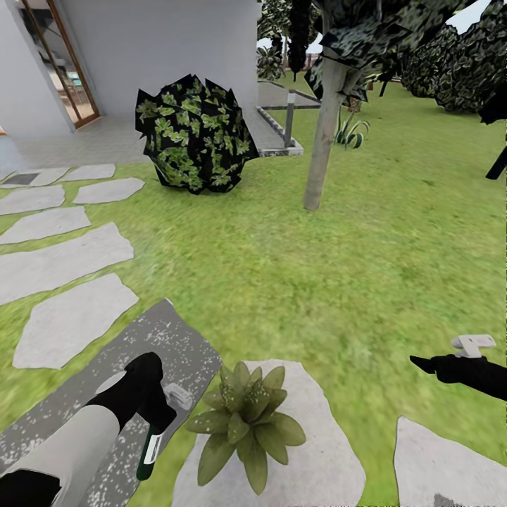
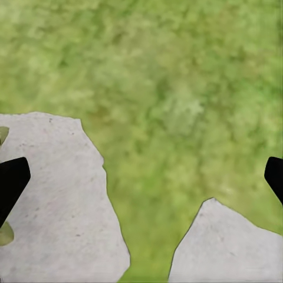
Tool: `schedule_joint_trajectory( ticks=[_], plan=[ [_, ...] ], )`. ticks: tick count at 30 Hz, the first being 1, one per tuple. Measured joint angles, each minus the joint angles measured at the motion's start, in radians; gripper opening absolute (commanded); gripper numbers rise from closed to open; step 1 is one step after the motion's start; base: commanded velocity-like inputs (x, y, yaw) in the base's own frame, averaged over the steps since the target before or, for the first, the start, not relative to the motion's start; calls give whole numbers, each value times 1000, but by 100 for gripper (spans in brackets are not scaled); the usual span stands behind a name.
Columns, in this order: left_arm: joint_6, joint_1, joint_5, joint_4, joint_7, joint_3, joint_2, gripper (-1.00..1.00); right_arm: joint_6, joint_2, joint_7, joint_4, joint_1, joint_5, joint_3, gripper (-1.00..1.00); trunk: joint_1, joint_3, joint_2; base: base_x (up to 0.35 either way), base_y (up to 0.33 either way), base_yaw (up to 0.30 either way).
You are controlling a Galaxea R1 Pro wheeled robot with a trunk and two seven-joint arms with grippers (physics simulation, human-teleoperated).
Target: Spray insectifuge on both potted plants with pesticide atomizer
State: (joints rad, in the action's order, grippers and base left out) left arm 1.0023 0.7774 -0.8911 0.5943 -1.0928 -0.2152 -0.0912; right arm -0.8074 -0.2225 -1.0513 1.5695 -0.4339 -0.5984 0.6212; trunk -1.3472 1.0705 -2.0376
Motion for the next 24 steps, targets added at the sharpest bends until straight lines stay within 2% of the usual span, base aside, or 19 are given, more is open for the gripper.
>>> schedule_joint_trajectory(
  ticks=[4,15,24],
  plan=[
    [0,0,0,0,0,0,0,-100,0,0,0,0,1,0,-1,100,0,0,0,-4,14,-62],
    [-2,-5,2,-1,-4,0,0,-100,0,0,0,0,1,0,-1,100,0,0,0,0,1,-212],
    [-5,-47,3,-1,-7,-1,1,-100,0,1,0,0,1,0,-2,100,0,0,0,0,0,-26]
  ],
)
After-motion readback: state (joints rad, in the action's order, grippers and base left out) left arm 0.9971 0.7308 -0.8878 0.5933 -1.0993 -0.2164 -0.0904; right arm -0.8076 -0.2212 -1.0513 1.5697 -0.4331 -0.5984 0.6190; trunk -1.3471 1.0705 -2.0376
